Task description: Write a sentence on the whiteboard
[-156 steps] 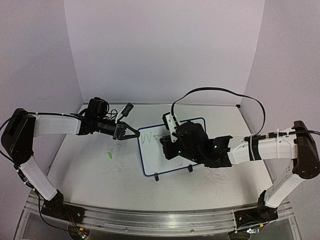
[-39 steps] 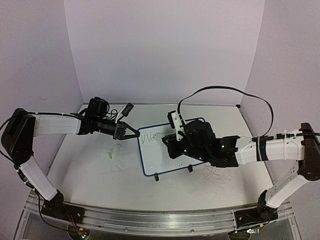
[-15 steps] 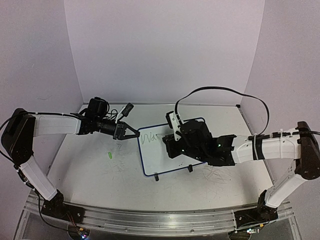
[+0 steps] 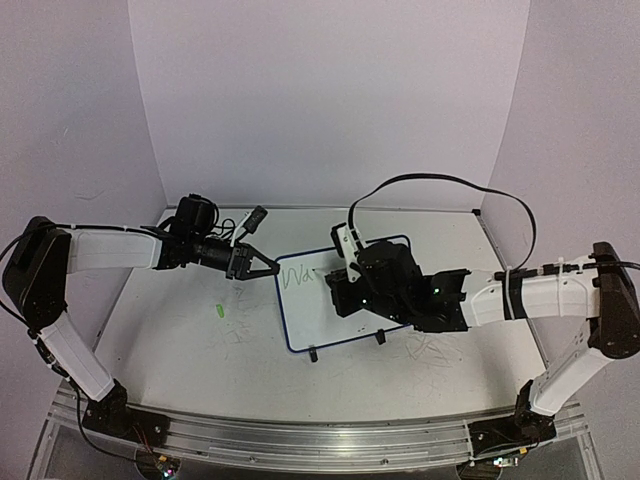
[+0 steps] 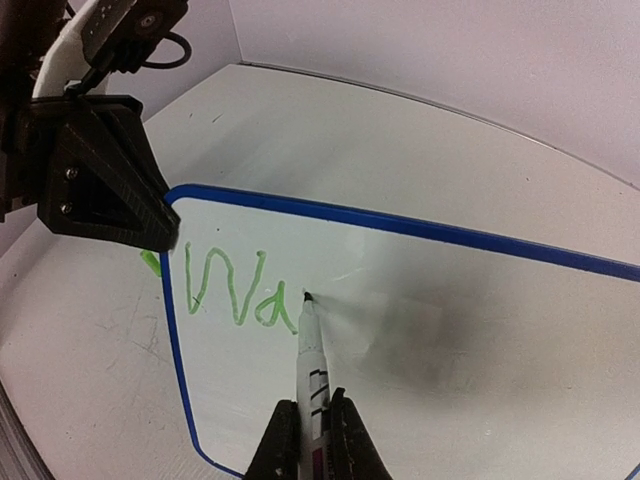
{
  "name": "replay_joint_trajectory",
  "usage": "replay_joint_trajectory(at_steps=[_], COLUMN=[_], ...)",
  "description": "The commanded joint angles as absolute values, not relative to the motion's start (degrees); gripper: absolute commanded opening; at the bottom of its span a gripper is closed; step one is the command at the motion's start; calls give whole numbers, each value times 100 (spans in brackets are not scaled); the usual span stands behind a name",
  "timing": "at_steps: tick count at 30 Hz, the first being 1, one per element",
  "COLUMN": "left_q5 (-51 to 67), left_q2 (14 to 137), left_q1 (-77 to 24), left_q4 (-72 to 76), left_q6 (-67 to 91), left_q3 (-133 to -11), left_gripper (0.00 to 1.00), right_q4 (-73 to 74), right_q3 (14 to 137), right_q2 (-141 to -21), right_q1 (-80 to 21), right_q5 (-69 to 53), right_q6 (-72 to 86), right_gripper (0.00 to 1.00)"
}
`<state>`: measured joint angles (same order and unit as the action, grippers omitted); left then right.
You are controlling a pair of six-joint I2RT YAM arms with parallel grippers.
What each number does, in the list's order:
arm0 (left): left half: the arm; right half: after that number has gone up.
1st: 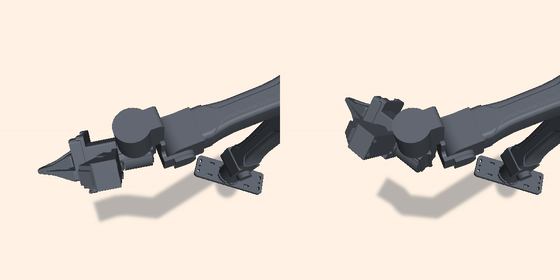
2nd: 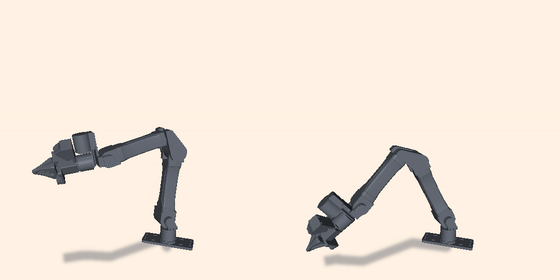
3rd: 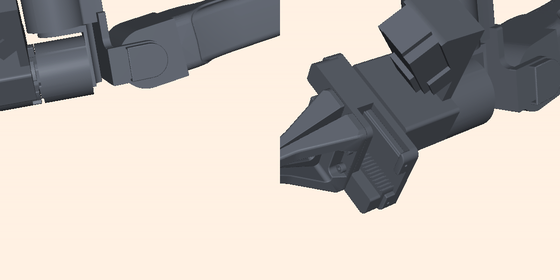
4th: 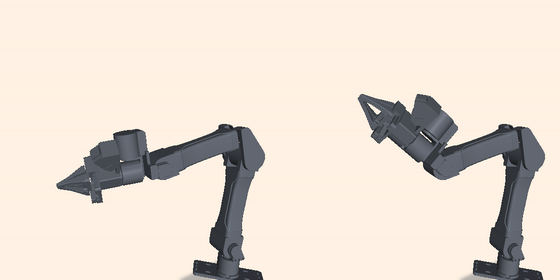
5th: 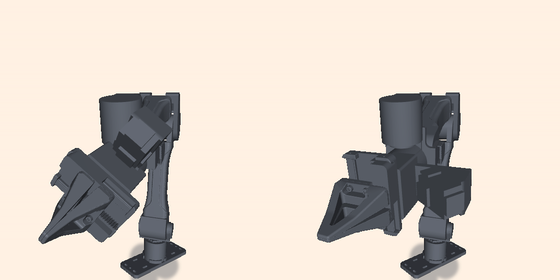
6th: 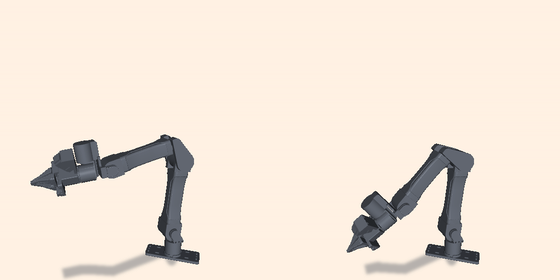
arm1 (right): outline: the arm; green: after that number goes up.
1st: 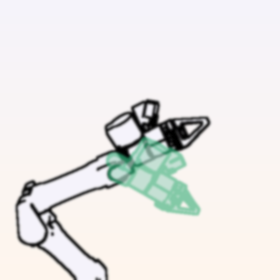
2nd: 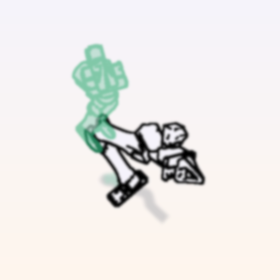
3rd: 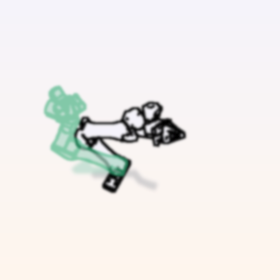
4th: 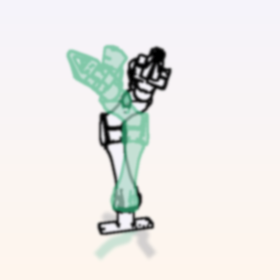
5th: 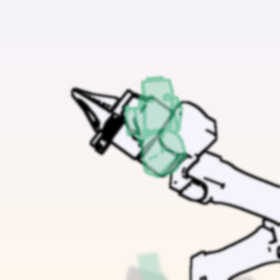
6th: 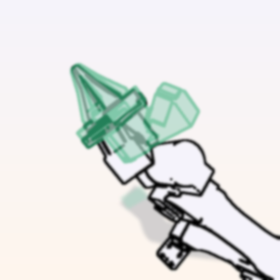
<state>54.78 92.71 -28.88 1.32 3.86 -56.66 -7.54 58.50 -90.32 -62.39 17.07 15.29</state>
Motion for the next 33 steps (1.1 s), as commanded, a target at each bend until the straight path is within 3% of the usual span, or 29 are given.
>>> replay_joint_trajectory(at_steps=[1,33], left_q5=[5548,5569], left_q2=[9183,9221], left_q1=[-2997,-2997], left_q4=[-114,-114], left_q6=[225,234], left_q3=[-5835,-5848], left_gripper=[0,0], right_q4=[-559,-553], right_q3=[5994,5713], right_q2=[-9022,-8904], right_q1=[-6224,-6312], right_q5=[1927,1817], right_q6=[1583,1877], right_gripper=[0,0])
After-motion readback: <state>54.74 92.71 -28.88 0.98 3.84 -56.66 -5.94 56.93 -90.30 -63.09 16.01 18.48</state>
